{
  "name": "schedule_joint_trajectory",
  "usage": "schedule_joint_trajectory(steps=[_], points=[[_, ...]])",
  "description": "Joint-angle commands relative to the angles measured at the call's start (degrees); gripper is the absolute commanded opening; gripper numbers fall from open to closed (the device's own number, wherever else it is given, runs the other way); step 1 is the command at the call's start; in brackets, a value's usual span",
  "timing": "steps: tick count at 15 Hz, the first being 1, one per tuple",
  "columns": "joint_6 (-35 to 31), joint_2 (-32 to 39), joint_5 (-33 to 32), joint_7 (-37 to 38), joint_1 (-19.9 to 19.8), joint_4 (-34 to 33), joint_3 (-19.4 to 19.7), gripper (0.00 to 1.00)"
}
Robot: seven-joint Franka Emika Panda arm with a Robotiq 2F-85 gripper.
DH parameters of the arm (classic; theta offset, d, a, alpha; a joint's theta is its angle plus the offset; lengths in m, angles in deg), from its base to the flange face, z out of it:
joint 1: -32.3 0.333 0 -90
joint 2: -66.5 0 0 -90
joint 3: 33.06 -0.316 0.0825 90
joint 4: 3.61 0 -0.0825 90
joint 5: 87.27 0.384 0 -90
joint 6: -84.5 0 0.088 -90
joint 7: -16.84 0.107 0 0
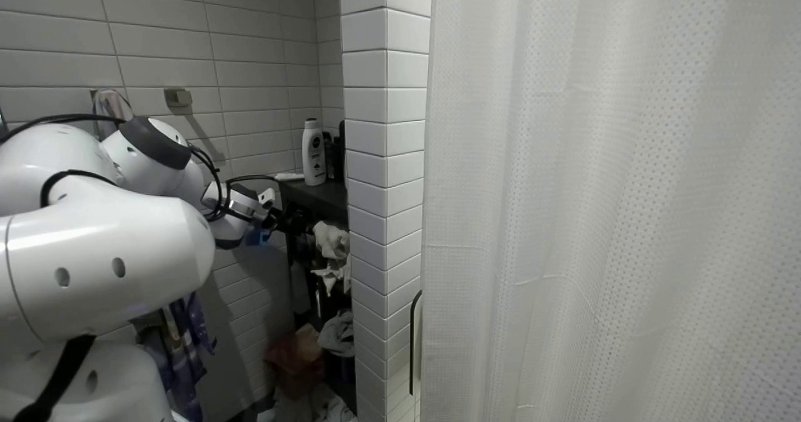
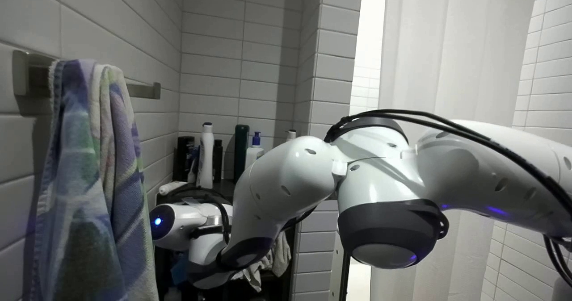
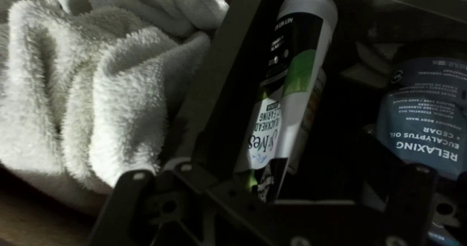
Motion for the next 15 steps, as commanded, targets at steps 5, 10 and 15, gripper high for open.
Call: schedule_joint_trajectory(steps=[5,10,15], points=[[-3.55,8.72,0.29,-1.95,3.63,13.0,-1.37,1.0],[-4.96,12.33,0.27,-4.08,4.37,17.51,-2.58,1.0],[-7.07,16.04,0.19,-7.46,4.25,21.32,-4.36,1.0]])
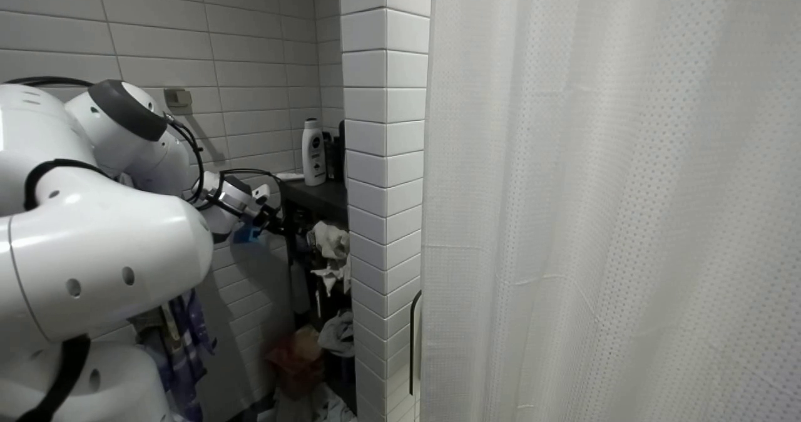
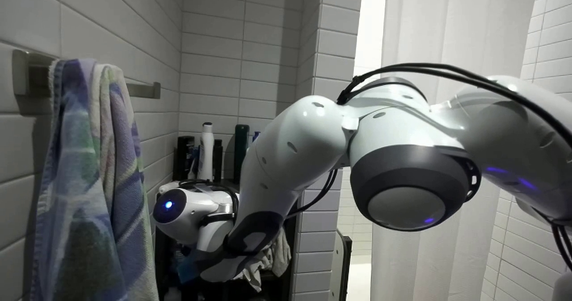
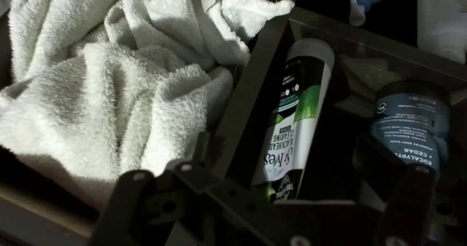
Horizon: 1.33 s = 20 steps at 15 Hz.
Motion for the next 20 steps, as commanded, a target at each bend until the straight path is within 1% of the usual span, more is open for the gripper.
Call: schedule_joint_trajectory(steps=[1,2,3,4,6,10,13,16,18,20], points=[[-2.79,5.56,0.12,-3.93,0.03,5.94,-2.04,1.0],[-3.73,6.54,0.04,-4.8,0.03,7.06,-2.41,1.0],[-5.37,4.03,10.12,-11.16,4.39,8.12,2.99,1.0],[-6.23,4.94,12.79,-14.15,4.62,9.28,2.7,1.0],[-7.18,5.53,20.44,-22.08,6.31,11.31,3.8,1.0],[-5.62,6.35,31.65,-34.02,9.91,14.13,5.72,1.0],[-4.29,6.81,37.51,-40.8,12.46,16.11,7.12,1.0],[-2.99,8.15,41.74,-47.04,14.66,18.94,8.26,1.0],[-1.47,9.72,43.55,-51.09,16.16,21.35,9.05,1.0],[0.52,11.14,44.28,-53.65,18.34,23.9,10.58,1.0]])
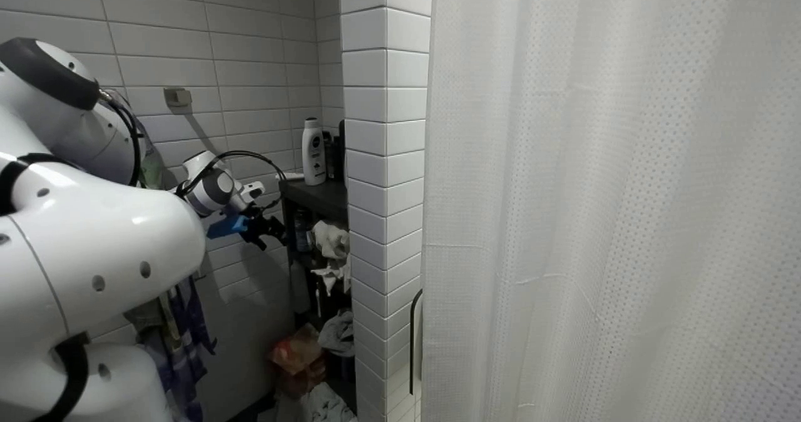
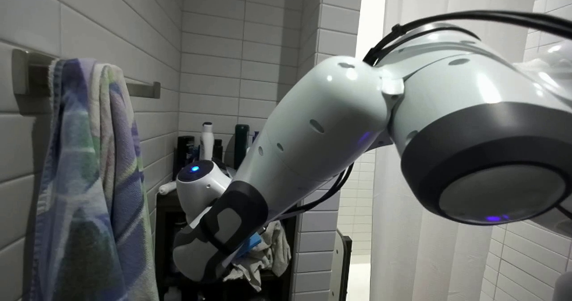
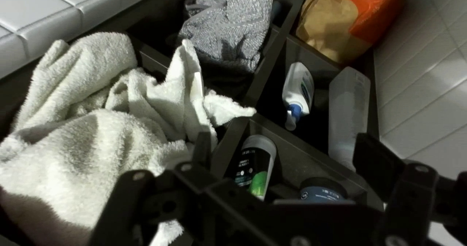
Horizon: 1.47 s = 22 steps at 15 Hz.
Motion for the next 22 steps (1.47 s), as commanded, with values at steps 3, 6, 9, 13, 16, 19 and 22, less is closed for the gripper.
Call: schedule_joint_trajectory(steps=[3,6,9,13,16,19,22], points=[[5.51,7.13,1.94,-9.33,5.9,8.98,3.88,1.0],[7.39,10.69,1.76,-14.8,7.95,12.17,4.56,1.0],[9.52,13.72,1.11,-19.37,10.05,14.85,5.42,1.0],[15.06,16.42,0.17,-23.52,12.88,17.53,7.22,1.0],[19.57,17.34,-0.49,-25.04,15.59,19.41,9.47,1.0],[24.37,17.7,-1.42,-25.18,18.68,21.23,12.22,1.0],[29.18,17.82,-2.48,-25.32,21.79,22.92,14.94,1.0]])
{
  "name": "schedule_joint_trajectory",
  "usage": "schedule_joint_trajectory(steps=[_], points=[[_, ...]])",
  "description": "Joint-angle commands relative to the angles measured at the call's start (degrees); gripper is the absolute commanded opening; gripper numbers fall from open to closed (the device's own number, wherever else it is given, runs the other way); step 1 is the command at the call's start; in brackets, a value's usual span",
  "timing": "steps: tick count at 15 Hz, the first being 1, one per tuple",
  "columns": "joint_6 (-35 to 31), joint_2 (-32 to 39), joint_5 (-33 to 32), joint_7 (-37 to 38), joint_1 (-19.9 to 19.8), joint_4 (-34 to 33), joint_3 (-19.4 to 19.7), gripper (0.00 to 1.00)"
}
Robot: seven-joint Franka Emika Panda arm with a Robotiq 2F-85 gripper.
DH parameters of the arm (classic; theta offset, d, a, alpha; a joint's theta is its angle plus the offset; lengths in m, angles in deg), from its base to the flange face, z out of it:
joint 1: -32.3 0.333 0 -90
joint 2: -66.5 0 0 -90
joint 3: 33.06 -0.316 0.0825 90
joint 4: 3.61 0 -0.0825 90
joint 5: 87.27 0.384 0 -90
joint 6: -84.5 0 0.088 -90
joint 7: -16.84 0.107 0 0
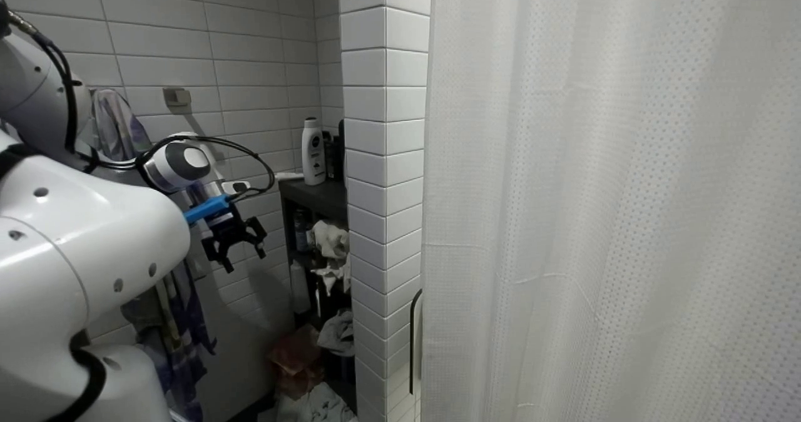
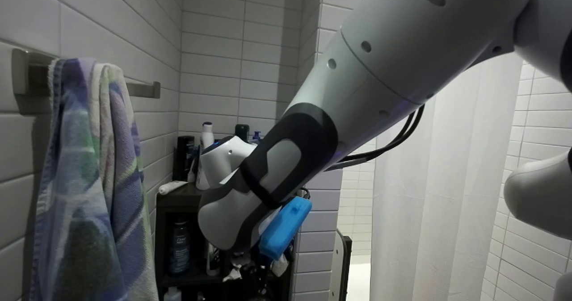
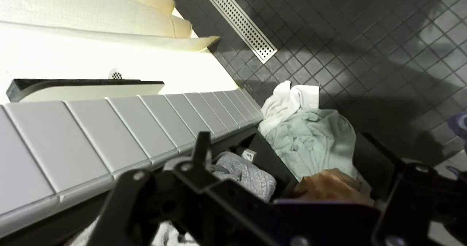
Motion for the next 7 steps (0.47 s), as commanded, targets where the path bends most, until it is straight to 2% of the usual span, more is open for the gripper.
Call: schedule_joint_trajectory(steps=[1,2,3,7], points=[[5.9,2.37,-2.69,-1.62,4.07,3.12,3.75,1.0],[7.7,2.05,-3.58,-1.61,5.05,3.3,4.53,1.0],[5.3,-0.36,-1.35,-0.67,3.29,1.49,2.78,1.0],[5.64,-0.68,-1.36,-0.62,3.7,1.51,2.78,1.0]])
